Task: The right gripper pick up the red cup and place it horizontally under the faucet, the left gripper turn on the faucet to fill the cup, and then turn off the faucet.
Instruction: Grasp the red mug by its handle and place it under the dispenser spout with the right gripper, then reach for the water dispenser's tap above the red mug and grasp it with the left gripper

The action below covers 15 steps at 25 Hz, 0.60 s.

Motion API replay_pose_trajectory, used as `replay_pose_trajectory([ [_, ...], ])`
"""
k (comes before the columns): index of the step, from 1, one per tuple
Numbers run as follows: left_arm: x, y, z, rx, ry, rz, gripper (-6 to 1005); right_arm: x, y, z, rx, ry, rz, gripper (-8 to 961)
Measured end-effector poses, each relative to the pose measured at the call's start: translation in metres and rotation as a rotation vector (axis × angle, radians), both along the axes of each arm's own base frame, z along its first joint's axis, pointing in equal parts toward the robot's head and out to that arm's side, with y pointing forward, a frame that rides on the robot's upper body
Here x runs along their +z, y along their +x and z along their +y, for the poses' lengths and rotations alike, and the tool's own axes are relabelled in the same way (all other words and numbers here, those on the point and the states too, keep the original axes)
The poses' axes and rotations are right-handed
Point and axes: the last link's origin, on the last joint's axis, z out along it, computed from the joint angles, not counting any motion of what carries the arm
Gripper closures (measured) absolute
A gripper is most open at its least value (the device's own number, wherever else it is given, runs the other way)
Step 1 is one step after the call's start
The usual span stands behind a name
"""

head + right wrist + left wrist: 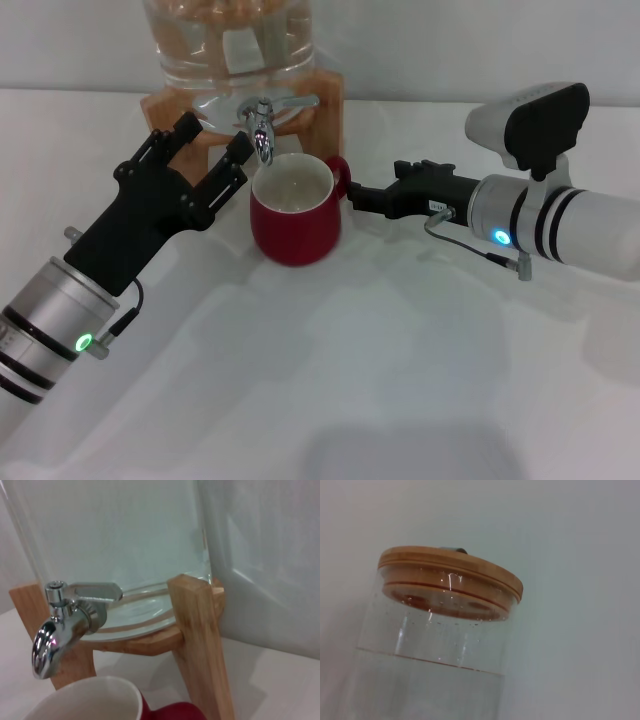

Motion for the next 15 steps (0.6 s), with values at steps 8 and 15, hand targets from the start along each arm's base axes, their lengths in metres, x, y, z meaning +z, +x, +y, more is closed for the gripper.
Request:
replay_pose_trajectory([
  [8, 0.0, -0.001, -0.001, 0.004, 0.0, -0.002, 242, 0.018, 0.013, -0.004, 0.012, 0.034, 0.096, 96],
  [15, 0.002, 0.002, 0.0, -0.015, 0.004, -0.01, 243, 0.044, 0.039, -0.007, 0.002, 0.117, 0.147, 96],
])
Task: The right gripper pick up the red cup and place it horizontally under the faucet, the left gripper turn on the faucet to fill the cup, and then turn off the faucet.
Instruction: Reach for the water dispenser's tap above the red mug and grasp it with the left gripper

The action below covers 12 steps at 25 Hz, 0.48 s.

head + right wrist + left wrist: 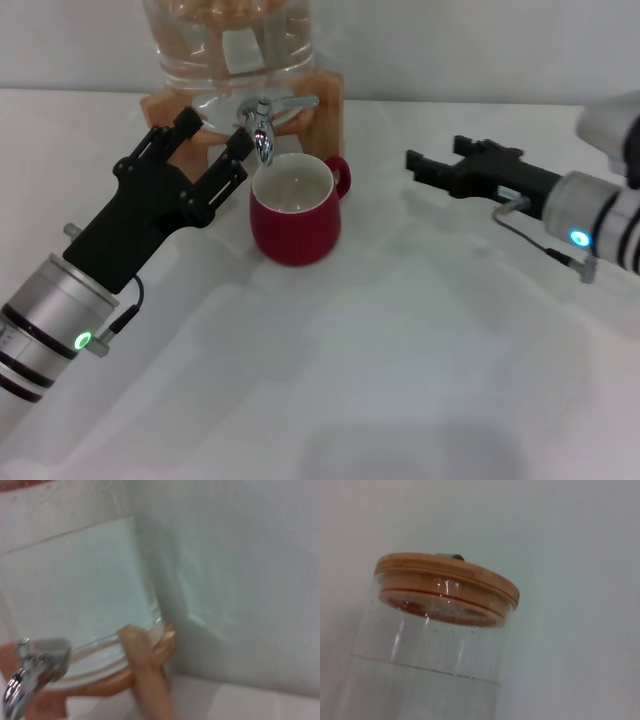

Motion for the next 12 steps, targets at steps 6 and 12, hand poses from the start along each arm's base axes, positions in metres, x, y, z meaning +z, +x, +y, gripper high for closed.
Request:
replay_pose_trajectory([
  [6, 0.0, 0.003, 0.002, -0.014, -0.004, 0.002, 243, 0.027, 0.022, -0.006, 0.027, 0.149, 0.011, 96],
  [12, 0.0, 0.01, 0.01, -0.042, -0.013, 0.016, 243, 0.051, 0.045, -0.02, 0.064, 0.402, -0.068, 96],
])
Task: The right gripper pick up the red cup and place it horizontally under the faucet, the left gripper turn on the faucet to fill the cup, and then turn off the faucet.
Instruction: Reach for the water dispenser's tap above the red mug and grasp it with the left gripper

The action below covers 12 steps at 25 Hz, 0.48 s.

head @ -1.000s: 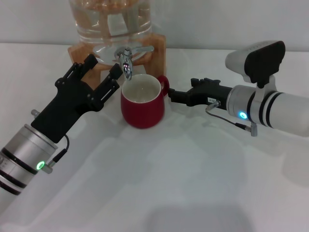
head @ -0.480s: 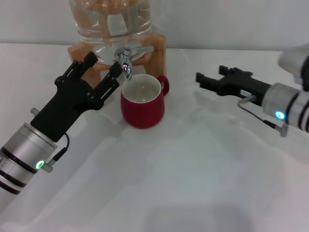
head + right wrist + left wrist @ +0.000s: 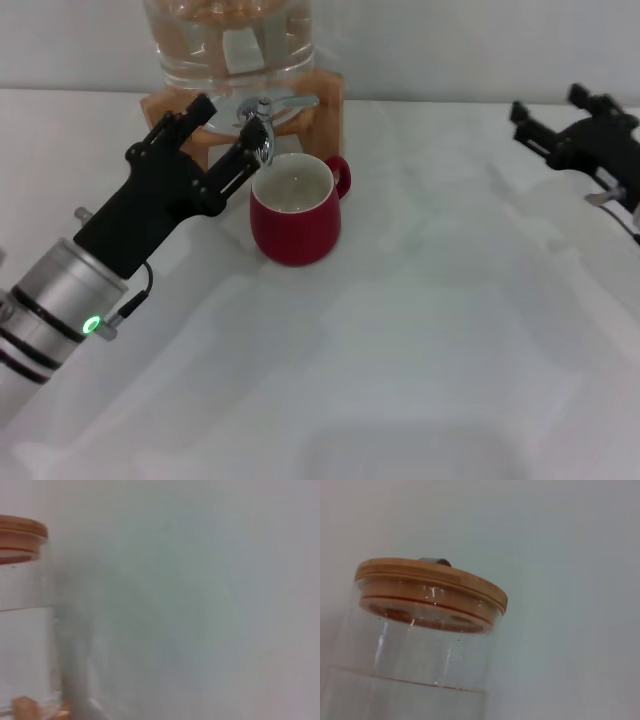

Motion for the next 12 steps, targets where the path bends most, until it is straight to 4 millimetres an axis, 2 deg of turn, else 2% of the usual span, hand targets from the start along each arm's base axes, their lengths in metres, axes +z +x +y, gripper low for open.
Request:
replay_pose_trajectory([
  [7, -0.004, 0.012, 0.012, -0.035, -0.025, 0.025, 242, 0.02, 0.018, -0.009, -0.002, 0.135, -0.062, 95],
  [12, -0.006, 0.024, 0.02, -0.083, -0.052, 0.047, 242, 0.032, 0.031, -0.015, -0.031, 0.199, -0.039, 95],
])
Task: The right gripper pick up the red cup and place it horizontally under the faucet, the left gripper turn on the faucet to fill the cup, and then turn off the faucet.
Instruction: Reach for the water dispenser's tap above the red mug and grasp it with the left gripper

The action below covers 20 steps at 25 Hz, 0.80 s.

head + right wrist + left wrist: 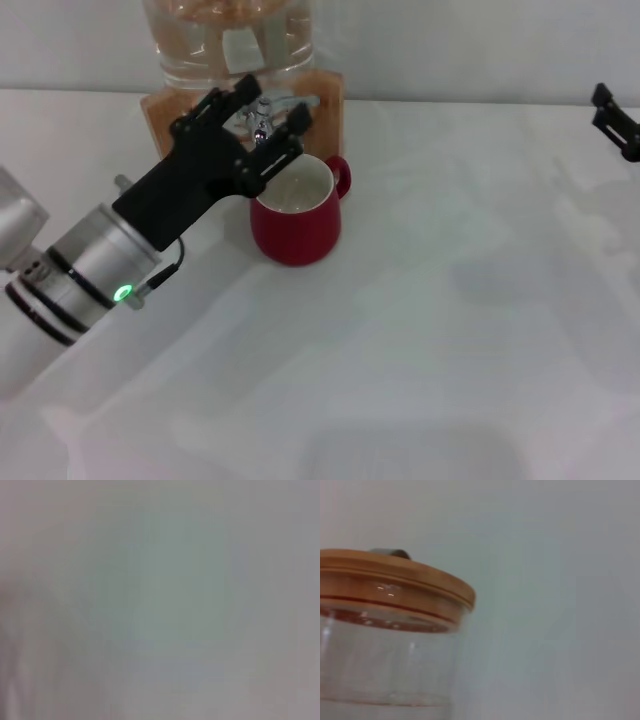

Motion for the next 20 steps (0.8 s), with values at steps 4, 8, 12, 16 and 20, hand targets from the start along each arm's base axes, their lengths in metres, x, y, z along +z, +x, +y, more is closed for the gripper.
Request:
replay_pose_trajectory([
  [4, 0.006, 0.013, 0.018, -0.013, -0.069, 0.015, 242, 0.001, 0.009, -0.002, -0.041, 0.004, 0.016, 95],
  [8, 0.01, 0.029, 0.036, -0.006, -0.16, 0.096, 242, 0.0, 0.011, -0.003, -0.052, 0.0, 0.027, 95],
  [12, 0.02, 0.047, 0.047, -0.032, -0.212, 0.167, 243, -0.001, 0.013, -0.004, -0.061, -0.007, 0.03, 95],
  [16, 0.022, 0.066, 0.054, -0.065, -0.273, 0.237, 243, -0.002, 0.012, -0.003, -0.061, -0.011, 0.034, 96],
  [20, 0.02, 0.075, 0.058, -0.057, -0.337, 0.306, 243, -0.002, 0.012, -0.003, -0.062, -0.014, 0.042, 96],
])
